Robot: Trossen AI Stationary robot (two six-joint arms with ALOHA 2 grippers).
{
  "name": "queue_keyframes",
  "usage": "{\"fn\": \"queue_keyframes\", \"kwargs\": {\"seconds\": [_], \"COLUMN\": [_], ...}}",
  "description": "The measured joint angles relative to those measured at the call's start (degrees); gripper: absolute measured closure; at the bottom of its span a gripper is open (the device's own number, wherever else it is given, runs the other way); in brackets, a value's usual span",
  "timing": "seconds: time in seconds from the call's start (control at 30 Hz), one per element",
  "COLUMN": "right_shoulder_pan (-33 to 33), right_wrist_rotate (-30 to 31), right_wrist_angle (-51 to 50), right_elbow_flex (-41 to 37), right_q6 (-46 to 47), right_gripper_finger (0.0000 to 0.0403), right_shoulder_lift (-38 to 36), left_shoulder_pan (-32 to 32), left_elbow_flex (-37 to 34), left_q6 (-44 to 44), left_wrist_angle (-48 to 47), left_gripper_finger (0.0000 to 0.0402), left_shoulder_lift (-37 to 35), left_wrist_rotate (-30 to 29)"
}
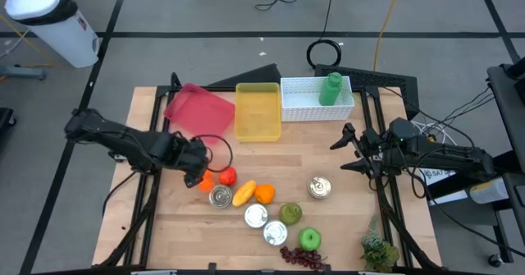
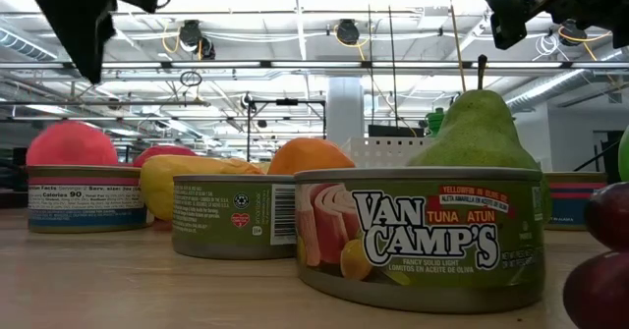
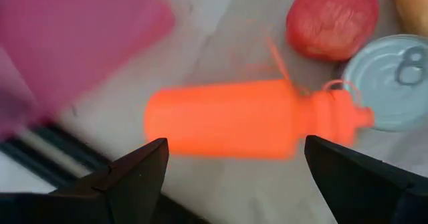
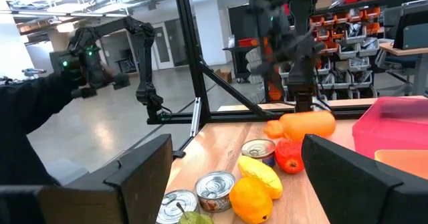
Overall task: Pick & Place Food Item
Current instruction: Put the orange water bottle into the white bin
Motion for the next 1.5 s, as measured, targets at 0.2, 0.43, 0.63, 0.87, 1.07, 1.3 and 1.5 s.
{"fn": "queue_keyframes", "kwargs": {"seconds": [0.2,0.43,0.63,0.87,1.07,1.3,1.5], "right_shoulder_pan": [-0.01,-0.01,0.00,-0.02,-0.02,-0.02,-0.02], "right_wrist_rotate": [-0.01,-0.02,0.00,-0.02,-0.02,0.00,0.00], "right_wrist_angle": [-0.42,-1.23,-1.22,-1.53,-1.53,-1.53,-1.53], "right_elbow_flex": [0.00,0.00,0.00,0.00,0.00,0.00,0.00], "right_q6": [-0.03,-1.06,-1.31,-1.31,-1.32,-1.33,-1.22], "right_gripper_finger": [0.0090,0.0090,0.0090,0.0090,0.0090,0.0090,0.0090], "right_shoulder_lift": [0.00,-0.01,-0.01,-0.01,-0.01,-0.01,0.00], "left_shoulder_pan": [-0.97,-0.94,-0.61,-0.53,-0.53,0.72,1.49], "left_elbow_flex": [-5.81,-11.73,-13.80,-16.04,-15.67,-8.81,-4.82], "left_q6": [10.08,28.47,35.42,46.02,36.29,8.46,-20.05], "left_wrist_angle": [0.93,-1.97,4.95,15.56,16.52,0.93,6.33], "left_gripper_finger": [0.0041,0.0041,0.0041,0.0041,0.0041,0.0041,0.0041], "left_shoulder_lift": [5.19,11.18,13.60,15.37,15.32,15.31,15.25], "left_wrist_rotate": [-1.31,-5.09,-10.74,-9.86,-9.50,-3.40,12.48]}}
